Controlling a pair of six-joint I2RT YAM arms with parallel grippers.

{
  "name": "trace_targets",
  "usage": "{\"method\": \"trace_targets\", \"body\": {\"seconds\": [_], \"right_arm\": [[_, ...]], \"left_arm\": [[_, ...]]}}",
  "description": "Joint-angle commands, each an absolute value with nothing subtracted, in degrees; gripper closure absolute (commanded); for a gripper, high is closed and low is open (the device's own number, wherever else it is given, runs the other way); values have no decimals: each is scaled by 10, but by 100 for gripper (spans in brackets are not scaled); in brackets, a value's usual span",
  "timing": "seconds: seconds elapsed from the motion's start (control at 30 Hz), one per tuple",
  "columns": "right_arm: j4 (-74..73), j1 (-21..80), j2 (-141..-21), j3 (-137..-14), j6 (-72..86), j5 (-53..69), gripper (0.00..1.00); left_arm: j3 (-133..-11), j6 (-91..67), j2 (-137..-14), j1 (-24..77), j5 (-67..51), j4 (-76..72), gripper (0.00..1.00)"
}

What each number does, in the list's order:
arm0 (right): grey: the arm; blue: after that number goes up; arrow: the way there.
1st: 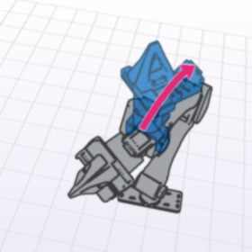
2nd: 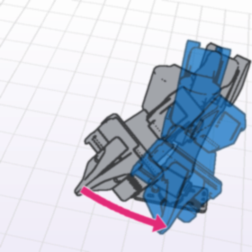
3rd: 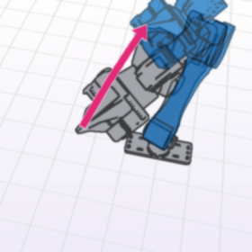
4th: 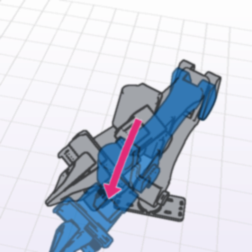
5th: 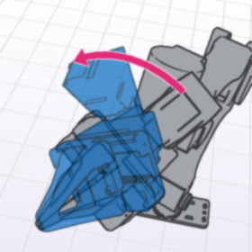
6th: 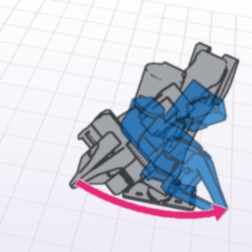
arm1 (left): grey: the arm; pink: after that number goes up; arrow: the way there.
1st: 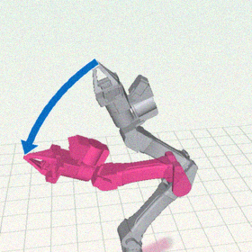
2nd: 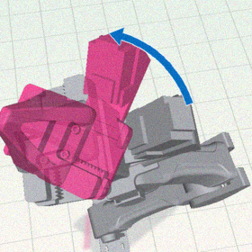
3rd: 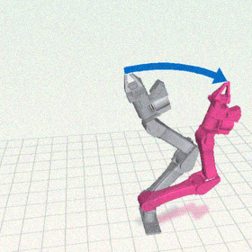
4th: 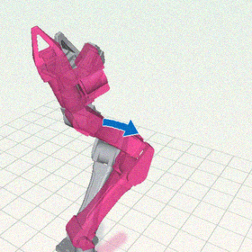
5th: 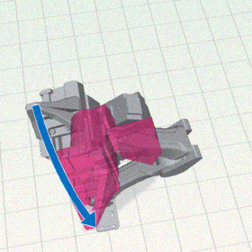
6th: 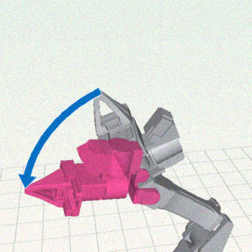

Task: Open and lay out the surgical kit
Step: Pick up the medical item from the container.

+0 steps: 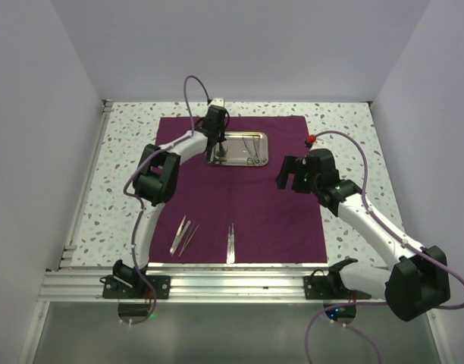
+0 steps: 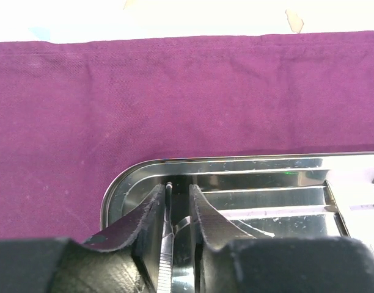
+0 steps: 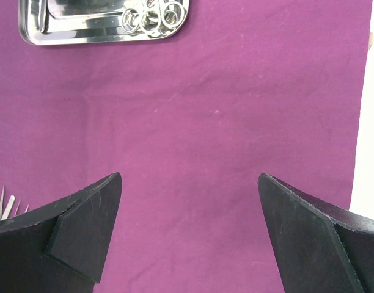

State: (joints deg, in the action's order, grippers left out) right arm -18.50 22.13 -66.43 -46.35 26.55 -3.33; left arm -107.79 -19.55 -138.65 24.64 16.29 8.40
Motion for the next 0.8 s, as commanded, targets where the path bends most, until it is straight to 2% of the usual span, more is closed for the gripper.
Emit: {"method": "trace_targets", "body": {"seconds": [0.0,0.17,0.2,0.3,0.77], "right_arm": [[-167,223,-666,-467,268,-30,3],[-168,223,-664,-467,269,-30,2],[-169,223,-664,-467,269,-32,2],[-169,224,-664,-467,269,-32,2],[-169,223,-669,-468,268,-39,2]], "left_arm": [[-1081,-211,-1405,240,143,125,75],[-1074,-212,-1410,239,151,123,83],[-1075,-212,-1412,237,151,124,89],[-1077,-215,-1416,234,152,124,98],[-1125,-193,-1381,213,152,112,100]]}}
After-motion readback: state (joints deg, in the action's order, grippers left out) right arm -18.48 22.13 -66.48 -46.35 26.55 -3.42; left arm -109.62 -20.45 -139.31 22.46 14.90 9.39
